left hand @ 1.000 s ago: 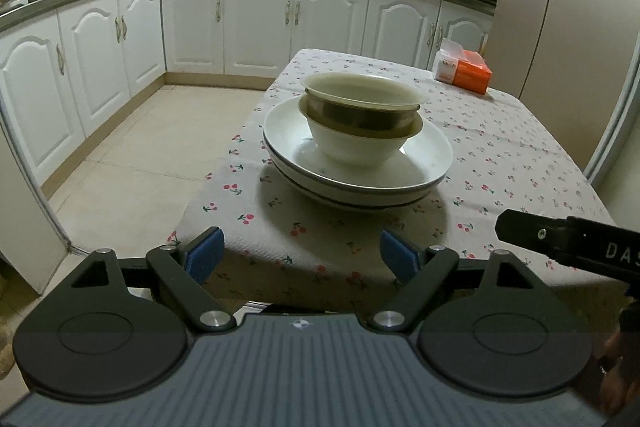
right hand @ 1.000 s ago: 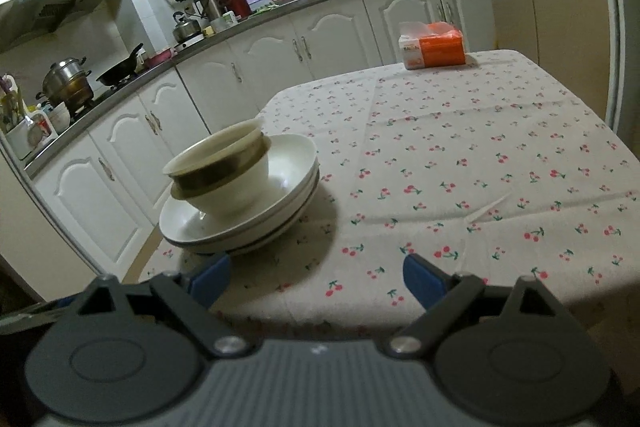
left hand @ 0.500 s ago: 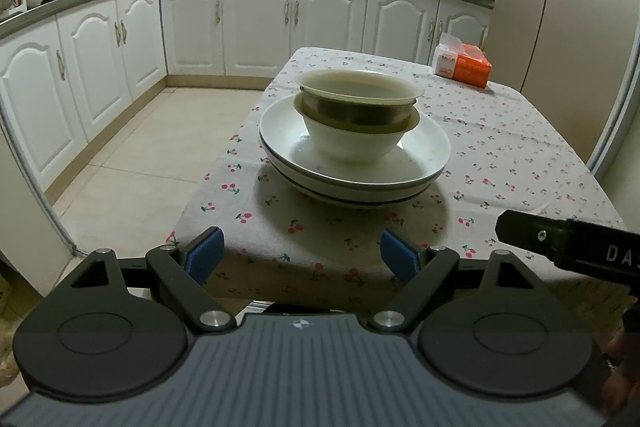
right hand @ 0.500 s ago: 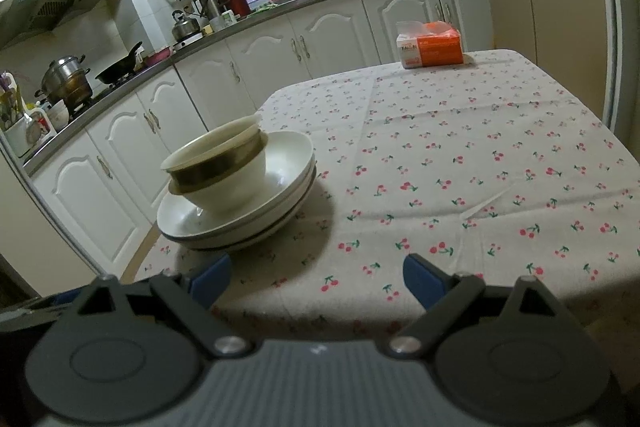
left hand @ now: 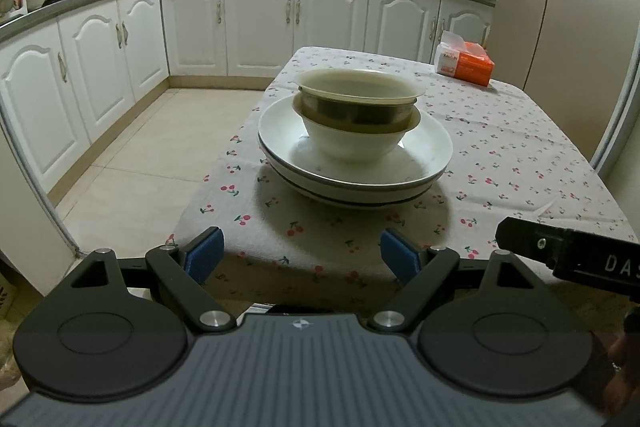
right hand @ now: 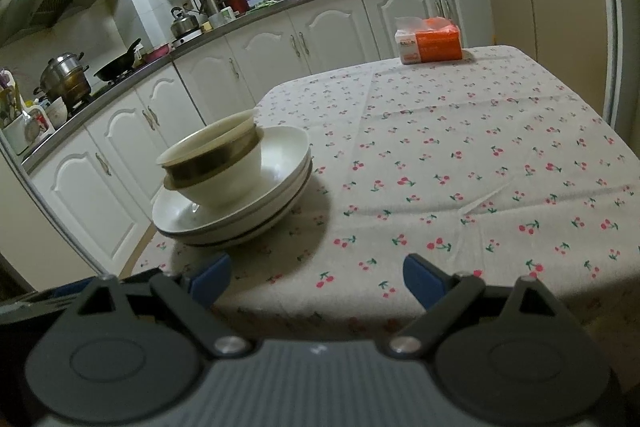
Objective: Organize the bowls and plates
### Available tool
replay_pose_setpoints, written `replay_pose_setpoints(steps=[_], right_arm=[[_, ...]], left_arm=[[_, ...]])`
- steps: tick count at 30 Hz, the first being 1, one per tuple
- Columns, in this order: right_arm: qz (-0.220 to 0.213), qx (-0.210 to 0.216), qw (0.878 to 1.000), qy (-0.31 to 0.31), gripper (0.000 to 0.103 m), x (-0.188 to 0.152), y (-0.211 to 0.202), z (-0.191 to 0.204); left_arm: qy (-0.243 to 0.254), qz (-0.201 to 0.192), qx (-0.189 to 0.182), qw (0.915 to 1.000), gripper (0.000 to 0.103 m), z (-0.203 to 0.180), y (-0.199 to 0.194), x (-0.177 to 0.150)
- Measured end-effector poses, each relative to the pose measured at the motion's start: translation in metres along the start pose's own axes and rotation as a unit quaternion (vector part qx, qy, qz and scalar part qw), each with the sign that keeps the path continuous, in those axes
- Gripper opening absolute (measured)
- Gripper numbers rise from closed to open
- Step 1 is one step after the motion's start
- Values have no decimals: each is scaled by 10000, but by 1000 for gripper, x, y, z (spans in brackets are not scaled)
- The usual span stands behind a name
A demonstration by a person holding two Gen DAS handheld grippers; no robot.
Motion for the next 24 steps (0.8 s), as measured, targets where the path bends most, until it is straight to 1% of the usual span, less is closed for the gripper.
replay_pose_setpoints(steps=[12,21,24], right_arm=[[37,38,10000,79,93,-2,1,-5],[53,75,9999,137,93,-4,2,-9],[54,59,9998,173,93,-4,2,-12]], left_arm=[[74,-51,-42,10000,103,1,2,1],[40,12,-280,9996,103,1,6,2],[48,44,-308,9995,103,-1,8,2]])
Point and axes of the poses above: each gripper's, at about its wrist camera, not at the fingertips, and y roughly the way its jaws point, z to its left, x to its top, the point moved 5 cm from there along y, roughly the way its jaws point, and after that the axes turned 8 degrees about -y, right-handed, at the moved point
